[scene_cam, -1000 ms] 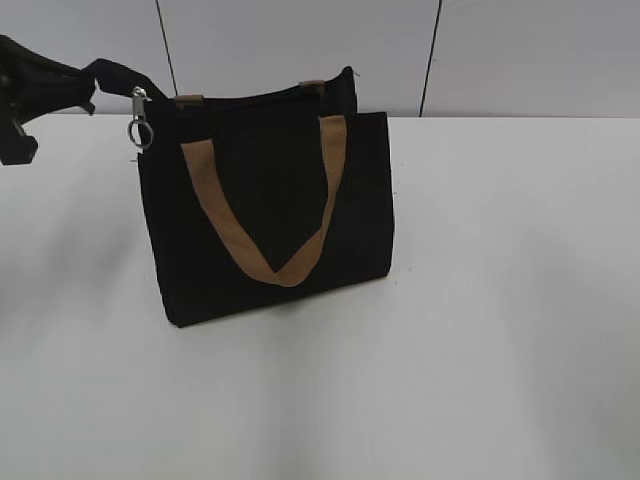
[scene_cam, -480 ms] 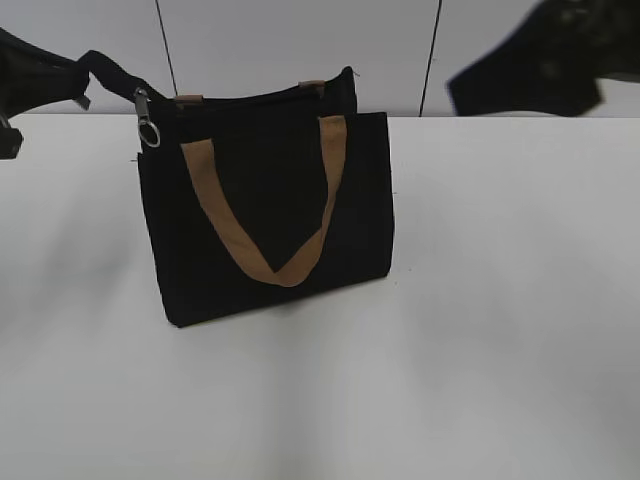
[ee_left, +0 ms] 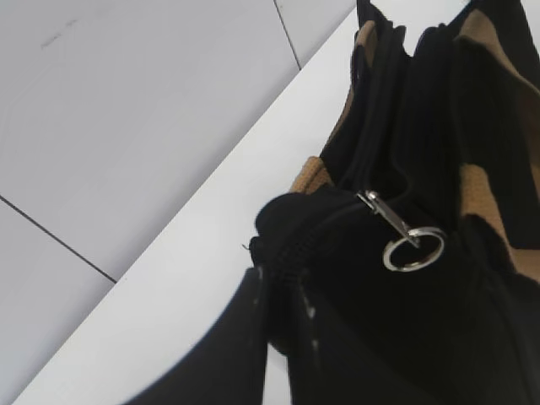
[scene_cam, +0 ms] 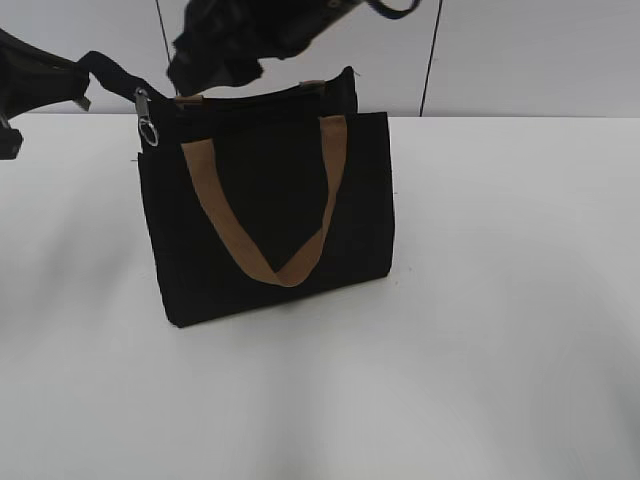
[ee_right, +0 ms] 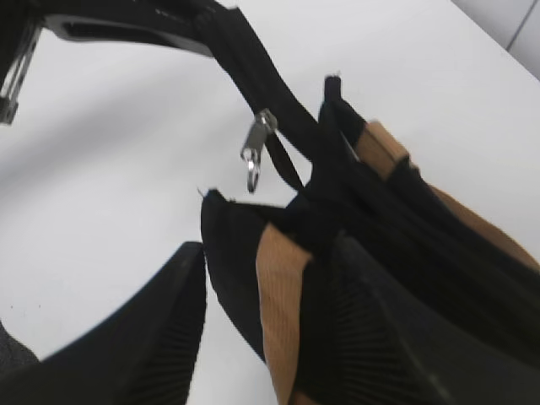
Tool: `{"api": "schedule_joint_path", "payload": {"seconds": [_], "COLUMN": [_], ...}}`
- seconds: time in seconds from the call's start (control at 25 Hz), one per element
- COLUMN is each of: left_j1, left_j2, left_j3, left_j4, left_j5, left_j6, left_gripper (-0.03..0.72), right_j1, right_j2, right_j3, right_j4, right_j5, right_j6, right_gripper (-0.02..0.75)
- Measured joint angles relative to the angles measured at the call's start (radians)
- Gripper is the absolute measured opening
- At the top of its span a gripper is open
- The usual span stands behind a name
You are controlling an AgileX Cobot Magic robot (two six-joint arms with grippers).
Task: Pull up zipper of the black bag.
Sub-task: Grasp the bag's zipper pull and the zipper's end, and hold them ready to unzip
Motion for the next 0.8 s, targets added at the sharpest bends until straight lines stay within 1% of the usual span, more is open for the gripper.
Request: {"api": "schedule_joint_path", "payload": {"seconds": [0.08,0.24,0.48,0.8], "left_j1": [0.0,0.0,0.0,0.0], "left_j2": [0.0,0.0,0.0,0.0], "left_j3": [0.0,0.0,0.0,0.0], "left_j4": [0.0,0.001,0.001,0.001], "left_j5": [0.0,-0.001,-0.007,-0.007], "left_j6": [0.0,0.0,0.0,-0.001], "left_gripper": [0.025,0.025,0.025,0.025], "right_j1": [0.023,0.052,0.075,0.075], "right_j2": [0.073,0.178,0.215,0.229], "right_j3": [-0.072,-0.156,-0.161,-0.161], "right_j4": [0.001,0.007,0.006,0.005], "right_j5": [0.0,0.0,0.044,-0.003], "right_j6": [-0.01,0.002,0.025,0.028], "right_gripper": [0.322,0.302,0.301,0.3]}}
